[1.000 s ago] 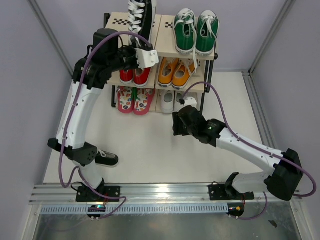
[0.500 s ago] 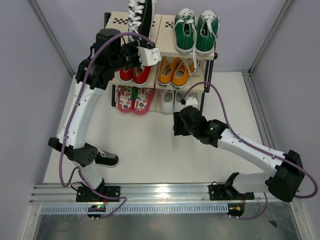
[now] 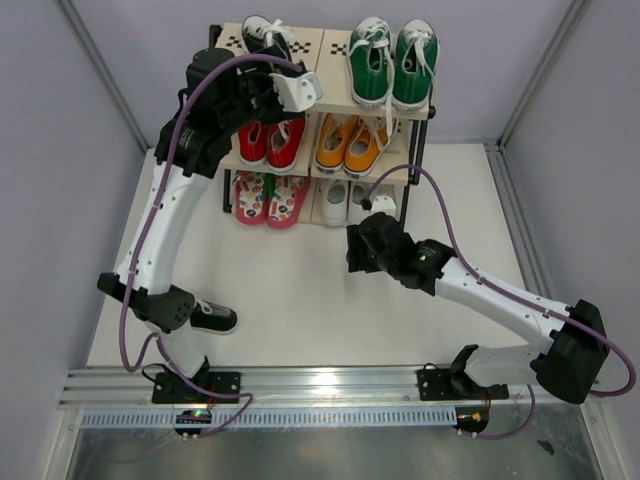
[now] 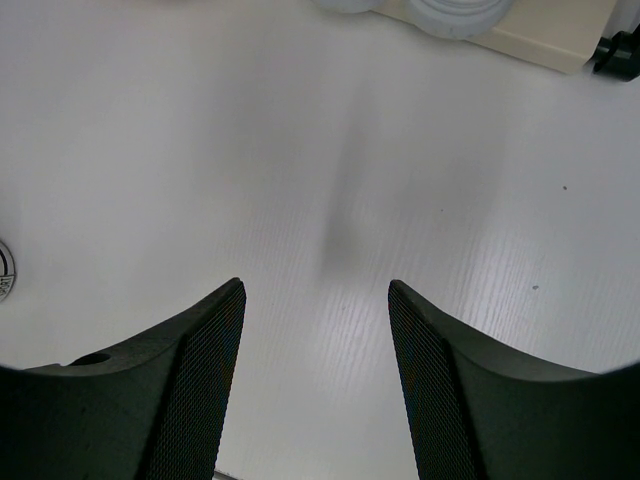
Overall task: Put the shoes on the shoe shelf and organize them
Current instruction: Place the shoe at the shoe shelf.
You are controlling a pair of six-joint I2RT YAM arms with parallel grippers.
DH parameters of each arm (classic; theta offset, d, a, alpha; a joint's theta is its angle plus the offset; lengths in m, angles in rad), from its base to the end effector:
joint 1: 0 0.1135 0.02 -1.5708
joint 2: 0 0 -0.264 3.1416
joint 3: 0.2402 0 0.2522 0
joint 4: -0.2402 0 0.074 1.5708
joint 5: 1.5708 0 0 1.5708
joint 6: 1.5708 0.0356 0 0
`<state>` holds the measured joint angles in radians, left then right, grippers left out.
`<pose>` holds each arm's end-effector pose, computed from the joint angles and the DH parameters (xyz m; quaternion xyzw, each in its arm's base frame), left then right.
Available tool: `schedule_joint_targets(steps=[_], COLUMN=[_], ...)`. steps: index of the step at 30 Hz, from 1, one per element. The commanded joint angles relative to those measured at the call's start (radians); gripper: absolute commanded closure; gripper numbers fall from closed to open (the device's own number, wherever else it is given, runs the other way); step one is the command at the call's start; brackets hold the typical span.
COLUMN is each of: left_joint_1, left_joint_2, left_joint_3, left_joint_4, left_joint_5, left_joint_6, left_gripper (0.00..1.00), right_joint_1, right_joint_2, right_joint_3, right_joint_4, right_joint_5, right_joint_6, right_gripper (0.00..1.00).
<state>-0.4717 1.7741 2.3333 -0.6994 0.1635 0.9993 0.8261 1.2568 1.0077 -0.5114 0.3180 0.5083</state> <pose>0.3155 -0.1675 0.5376 0.5445 0.5219 0.1109 0.6471 0.1903 0.1901 0.2880 -0.0820 0.9059 0.1265 0.3958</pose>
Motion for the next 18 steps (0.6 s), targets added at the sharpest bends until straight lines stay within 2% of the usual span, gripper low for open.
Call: schedule_joint_targets(steps=[1,7,11,13,15,16,18], left_joint_1=[0.005,0.005,0.005,0.005,0.005,0.005,0.005], left_joint_2=[-0.01,-0.01,-0.03,-0.05,-0.091,-0.109,-0.162], left_joint_3=[0.014,0.011,0.011,0.009,-0.003,-0.021,-0.103], left_joint_4=[0.103,0.094,0.135,0.173,0.195,0.275,0.371], left_joint_5=[-0.001,0.008,0.04,0.086,0.131,0.114,0.027], left_joint_6=[-0.051,-0.016,-0.121,-0.267,-0.377,-0.537,-0.705], left_gripper=[0.29,0.25,0.13,0.04,0.01,0.01,0.01], right_joint_1=[-0.005,-0.004,-0.004,-0.004,-0.005,-0.005,-0.004], right_joint_2=[-0.03,-0.034,-0.039,-0.037,-0.034,-0.033,-0.03], right_joint_3=[-0.008,-0.02,-0.023,-0.024,-0.024,-0.024,-0.027], right_joint_4=[0.001,0.004,0.002,0.002,0.005,0.005,0.011], right_joint_5=[0.001,0.001,0.0,0.0,-0.002,-0.003,-0.011], right_joint_6=[0.019,0.029,0.033,0.033,0.033,0.035,0.039], right_gripper=[0.36,0.36,0.36,0.36,0.36,0.36,0.36])
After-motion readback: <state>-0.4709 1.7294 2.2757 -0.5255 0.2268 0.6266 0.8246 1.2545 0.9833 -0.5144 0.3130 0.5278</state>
